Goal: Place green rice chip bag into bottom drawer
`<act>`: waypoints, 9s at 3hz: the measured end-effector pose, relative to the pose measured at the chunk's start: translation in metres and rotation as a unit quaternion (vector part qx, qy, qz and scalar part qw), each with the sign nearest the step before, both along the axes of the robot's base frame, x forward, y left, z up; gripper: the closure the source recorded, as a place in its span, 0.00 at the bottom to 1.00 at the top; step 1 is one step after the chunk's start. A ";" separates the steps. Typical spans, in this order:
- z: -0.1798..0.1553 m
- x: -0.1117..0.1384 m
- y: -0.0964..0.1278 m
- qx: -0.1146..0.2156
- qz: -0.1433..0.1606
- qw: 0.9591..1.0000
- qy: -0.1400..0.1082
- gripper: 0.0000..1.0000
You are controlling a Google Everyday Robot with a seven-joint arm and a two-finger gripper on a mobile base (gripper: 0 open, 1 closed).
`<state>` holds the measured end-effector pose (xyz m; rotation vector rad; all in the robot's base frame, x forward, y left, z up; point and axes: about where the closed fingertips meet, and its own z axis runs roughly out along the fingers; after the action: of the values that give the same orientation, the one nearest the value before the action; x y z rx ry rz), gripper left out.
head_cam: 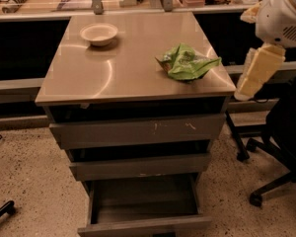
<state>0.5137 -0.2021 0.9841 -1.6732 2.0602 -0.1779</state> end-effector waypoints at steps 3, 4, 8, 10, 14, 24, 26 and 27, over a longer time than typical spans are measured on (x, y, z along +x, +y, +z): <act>-0.050 0.139 0.068 0.076 0.039 0.996 -0.039 0.00; -0.076 0.161 0.078 0.081 0.037 0.996 -0.022 0.00; -0.125 0.182 0.068 0.065 0.003 0.998 0.025 0.42; -0.121 0.170 0.069 0.070 0.023 0.997 0.024 0.88; -0.083 0.005 0.058 0.135 0.230 0.958 0.104 1.00; -0.391 -0.038 0.078 0.092 0.430 0.894 0.084 1.00; -0.413 -0.042 0.082 0.109 0.428 0.892 0.094 1.00; -0.462 -0.043 0.076 0.093 0.444 0.886 0.094 1.00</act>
Offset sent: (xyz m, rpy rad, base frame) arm 0.1676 0.0791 -0.0442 0.1927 -0.1255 0.0993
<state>0.4704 -0.1259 0.5217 -2.3677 1.1682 0.4849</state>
